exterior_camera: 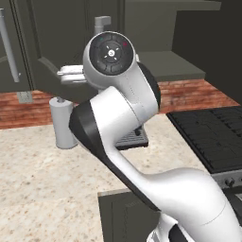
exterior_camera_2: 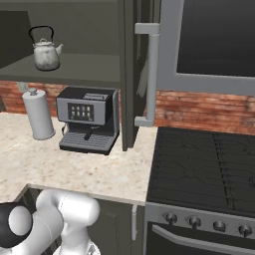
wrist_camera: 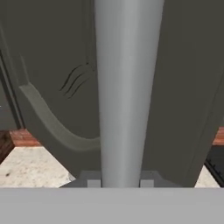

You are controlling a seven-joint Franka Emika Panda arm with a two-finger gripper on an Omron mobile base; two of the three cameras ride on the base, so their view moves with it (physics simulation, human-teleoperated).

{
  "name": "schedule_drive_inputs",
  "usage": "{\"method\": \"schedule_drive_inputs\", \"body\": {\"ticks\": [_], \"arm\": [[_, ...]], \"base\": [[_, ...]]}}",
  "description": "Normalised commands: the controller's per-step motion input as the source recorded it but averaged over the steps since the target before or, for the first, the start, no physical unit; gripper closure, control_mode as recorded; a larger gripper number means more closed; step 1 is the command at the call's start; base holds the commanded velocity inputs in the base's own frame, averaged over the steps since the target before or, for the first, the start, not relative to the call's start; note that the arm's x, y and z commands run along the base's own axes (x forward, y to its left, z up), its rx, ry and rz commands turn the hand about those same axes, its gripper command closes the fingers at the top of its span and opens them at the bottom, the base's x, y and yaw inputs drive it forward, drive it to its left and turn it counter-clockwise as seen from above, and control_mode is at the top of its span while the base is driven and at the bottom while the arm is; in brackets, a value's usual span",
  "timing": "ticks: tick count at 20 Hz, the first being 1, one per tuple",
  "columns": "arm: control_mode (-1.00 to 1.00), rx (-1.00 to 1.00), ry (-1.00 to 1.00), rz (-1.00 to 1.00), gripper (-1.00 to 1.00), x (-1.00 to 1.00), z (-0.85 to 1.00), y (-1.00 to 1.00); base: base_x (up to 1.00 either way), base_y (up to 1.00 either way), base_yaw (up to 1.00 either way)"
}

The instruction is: Open the cabinet, pick the kettle from the cabinet, and place it in the sink.

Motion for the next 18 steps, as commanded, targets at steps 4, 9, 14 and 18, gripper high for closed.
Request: {"method": "schedule_drive_inputs", "body": {"ticks": [4, 9, 14, 18], "arm": [[-1.0, 0.0, 0.0, 0.0, 1.0, -0.34, -0.08, 0.49], [-1.0, 0.0, 0.01, 0.0, 1.0, -0.17, -0.18, 0.43], [-1.0, 0.0, 0.06, 0.0, -1.0, -0.01, -0.28, 0.31], [-1.0, 0.0, 0.17, 0.0, -1.0, 0.0, -0.34, 0.2]], "base": [[0.0, 0.0, 0.0], [0.0, 0.0, 0.0], [0.0, 0.0, 0.0], [0.0, 0.0, 0.0]]}}
